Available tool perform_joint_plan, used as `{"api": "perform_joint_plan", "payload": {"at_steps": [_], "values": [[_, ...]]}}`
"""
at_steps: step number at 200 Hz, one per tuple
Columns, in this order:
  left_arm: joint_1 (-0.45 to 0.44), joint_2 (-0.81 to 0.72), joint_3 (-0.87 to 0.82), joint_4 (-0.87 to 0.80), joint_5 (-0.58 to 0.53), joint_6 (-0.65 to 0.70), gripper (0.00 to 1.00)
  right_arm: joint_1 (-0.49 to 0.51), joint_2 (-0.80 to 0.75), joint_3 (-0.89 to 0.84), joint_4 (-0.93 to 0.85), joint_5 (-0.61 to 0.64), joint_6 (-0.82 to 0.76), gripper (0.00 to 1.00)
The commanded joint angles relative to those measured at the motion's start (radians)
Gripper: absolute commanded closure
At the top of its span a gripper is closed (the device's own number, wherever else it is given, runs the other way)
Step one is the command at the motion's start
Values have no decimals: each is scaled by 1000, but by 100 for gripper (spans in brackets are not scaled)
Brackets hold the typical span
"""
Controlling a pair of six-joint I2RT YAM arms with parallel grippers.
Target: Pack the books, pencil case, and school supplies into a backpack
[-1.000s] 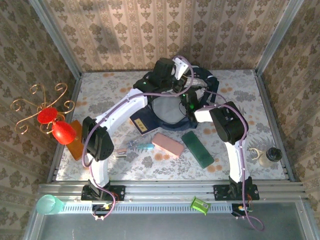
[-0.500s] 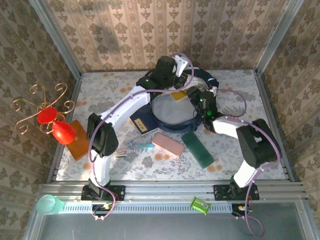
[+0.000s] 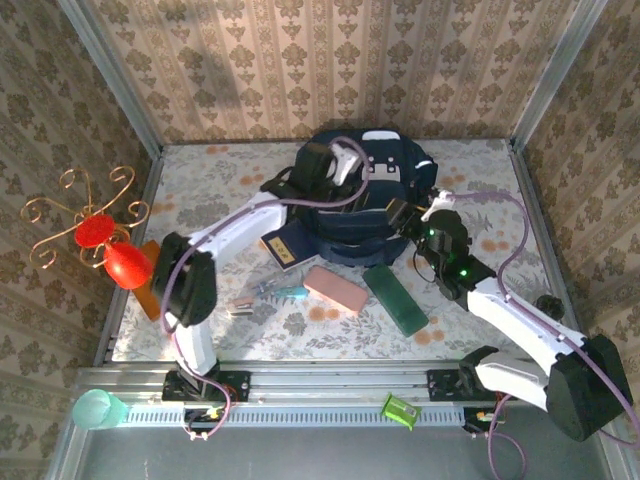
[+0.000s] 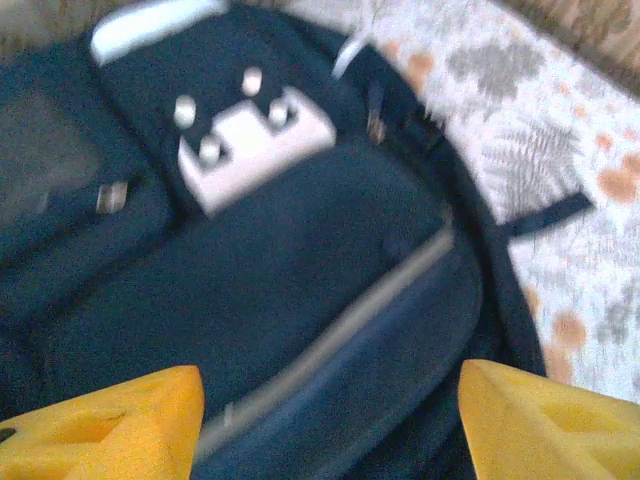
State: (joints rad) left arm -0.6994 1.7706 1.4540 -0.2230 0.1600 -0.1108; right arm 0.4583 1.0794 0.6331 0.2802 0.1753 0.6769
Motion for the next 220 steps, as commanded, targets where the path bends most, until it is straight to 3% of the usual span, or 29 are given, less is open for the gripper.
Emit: {"api": "perform_joint_plan", "payload": {"at_steps": [1,27,46,65,102,125,153,220], "values": [[54,-214,-225,128,-55,-97,23,82,14,33,-83,11,-173,46],[213,-352,-513,166,-104,-334,21,199,178,174,-154,-75,-235,46],[346,-375,-668,221,-47,-469,21,294,352,307,-209,-109,-280,48],[407,-357,-730,266,16,-521,21,372,527,440,-249,-123,-320,51],[427,-270,-713,257,30,-526,20,411,799,666,-330,-193,-335,62],[443,-200,-723,341,68,-596,21,401,913,740,-362,-185,-314,72],[432,-135,-717,379,90,-618,23,371,981,763,-375,-175,-260,75],[403,-102,-726,461,127,-644,34,315,1063,757,-352,-294,-182,80]]}}
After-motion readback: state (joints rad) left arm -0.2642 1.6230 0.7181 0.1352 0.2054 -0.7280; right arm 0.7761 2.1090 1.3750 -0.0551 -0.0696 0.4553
